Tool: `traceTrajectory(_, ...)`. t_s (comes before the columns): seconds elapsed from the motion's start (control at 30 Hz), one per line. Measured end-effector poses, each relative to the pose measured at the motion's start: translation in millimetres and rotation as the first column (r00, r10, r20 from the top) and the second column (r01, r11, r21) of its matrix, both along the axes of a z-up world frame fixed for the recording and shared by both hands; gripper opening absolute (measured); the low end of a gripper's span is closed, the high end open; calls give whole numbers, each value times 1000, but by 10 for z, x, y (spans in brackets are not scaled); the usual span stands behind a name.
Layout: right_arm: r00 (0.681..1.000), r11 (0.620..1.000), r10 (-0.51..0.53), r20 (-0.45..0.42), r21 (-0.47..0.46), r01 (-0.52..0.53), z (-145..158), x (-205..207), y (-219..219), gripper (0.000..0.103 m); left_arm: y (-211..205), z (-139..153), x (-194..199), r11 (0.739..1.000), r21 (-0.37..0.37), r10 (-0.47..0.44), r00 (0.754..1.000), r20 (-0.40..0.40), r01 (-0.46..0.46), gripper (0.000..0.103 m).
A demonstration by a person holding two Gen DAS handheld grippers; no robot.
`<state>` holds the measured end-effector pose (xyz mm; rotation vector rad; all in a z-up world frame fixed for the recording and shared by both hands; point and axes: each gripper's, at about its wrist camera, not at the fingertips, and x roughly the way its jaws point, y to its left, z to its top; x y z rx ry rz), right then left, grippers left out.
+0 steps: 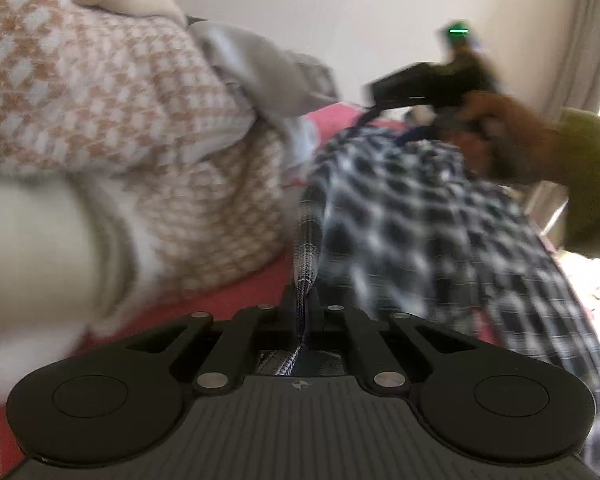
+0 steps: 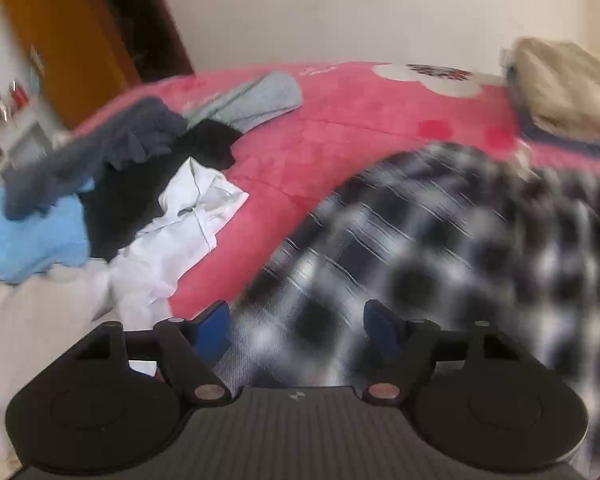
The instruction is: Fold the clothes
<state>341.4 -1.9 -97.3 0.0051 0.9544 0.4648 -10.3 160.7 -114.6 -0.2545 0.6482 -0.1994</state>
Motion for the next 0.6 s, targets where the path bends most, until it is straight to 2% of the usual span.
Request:
traceTrajectory(0.07, 1000, 999, 31, -5, -44, -31, -66, 113, 196, 71, 7, 3, -38, 998, -51, -33, 999, 9, 33, 1)
traceTrajectory(0.23, 996, 979, 86, -16, -184, -88, -241, 315, 575, 71, -114, 21, -90, 985, -116, -121, 991, 52, 126, 1)
traceTrajectory(0.47, 999, 955, 23, -30, -295, -30, -464, 617, 605, 69, -310, 60, -125, 958, -187, -206, 975, 82, 218, 1)
traceTrajectory(0.53, 1000, 959, 14, -28, -281, -22, -493, 666, 545, 60, -357, 72, -104, 948, -211, -226, 970, 92, 240, 1)
traceTrajectory(0.57, 1000, 965, 4, -27, -263, -11, -494, 682, 498, 50, -376, 83, -109, 941, -219, -242, 965, 101, 259, 1)
traceTrajectory(0.6, 1000, 970, -10, -25, -243, 4, -488, 697, 441, 32, -397, 96, -125, 934, -222, -260, 959, 112, 279, 1)
